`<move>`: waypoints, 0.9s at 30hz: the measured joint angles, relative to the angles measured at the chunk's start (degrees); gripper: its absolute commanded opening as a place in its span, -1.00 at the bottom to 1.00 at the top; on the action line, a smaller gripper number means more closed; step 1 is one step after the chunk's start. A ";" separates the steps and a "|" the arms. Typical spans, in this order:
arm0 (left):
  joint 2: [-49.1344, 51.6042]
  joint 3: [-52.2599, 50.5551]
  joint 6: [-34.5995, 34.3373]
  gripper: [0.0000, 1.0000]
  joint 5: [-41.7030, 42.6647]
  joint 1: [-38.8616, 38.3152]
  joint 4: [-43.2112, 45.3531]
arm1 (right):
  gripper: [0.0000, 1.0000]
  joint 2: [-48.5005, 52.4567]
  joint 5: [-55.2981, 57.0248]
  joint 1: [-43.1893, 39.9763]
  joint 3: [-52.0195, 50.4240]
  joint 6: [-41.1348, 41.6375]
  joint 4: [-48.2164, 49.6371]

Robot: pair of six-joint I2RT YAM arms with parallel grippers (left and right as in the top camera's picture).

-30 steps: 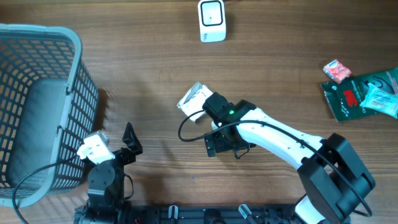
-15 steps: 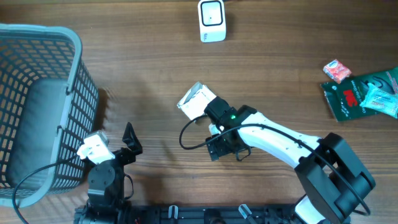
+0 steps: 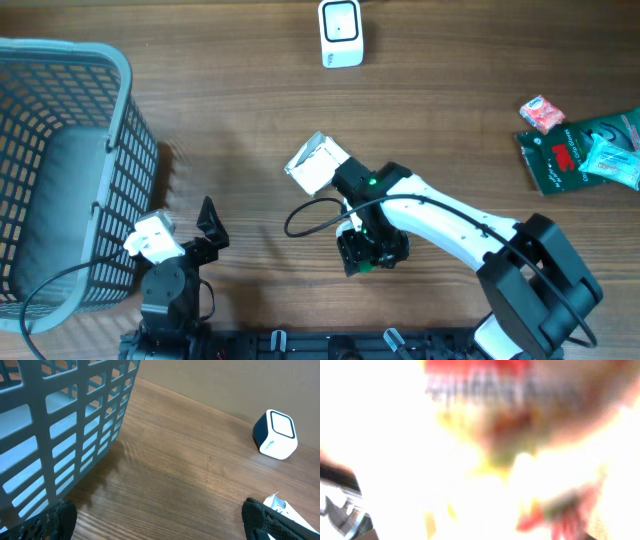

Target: Scan the item barcode

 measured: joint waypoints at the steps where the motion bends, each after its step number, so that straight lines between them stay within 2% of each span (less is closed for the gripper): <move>1: 0.00 0.00 0.00 1.00 -0.02 0.00 0.02 | 0.34 0.00 -1.66 0.00 0.92 -0.46 -3.08; 11: 0.00 0.00 0.00 1.00 -0.02 0.00 0.00 | 0.36 0.07 -12.55 0.00 1.51 -3.43 -18.78; 16: 0.00 0.00 0.00 1.00 -0.02 0.00 0.02 | 0.37 0.07 -14.69 -0.92 1.55 -3.43 -22.47; 26: 0.00 0.00 0.00 1.00 -0.02 0.00 0.02 | 0.71 0.07 -17.27 -3.98 1.57 -3.45 -21.49; 27: 0.00 0.00 0.00 1.00 -0.02 0.00 0.02 | 0.86 0.07 -17.27 -3.98 1.57 -3.48 -20.59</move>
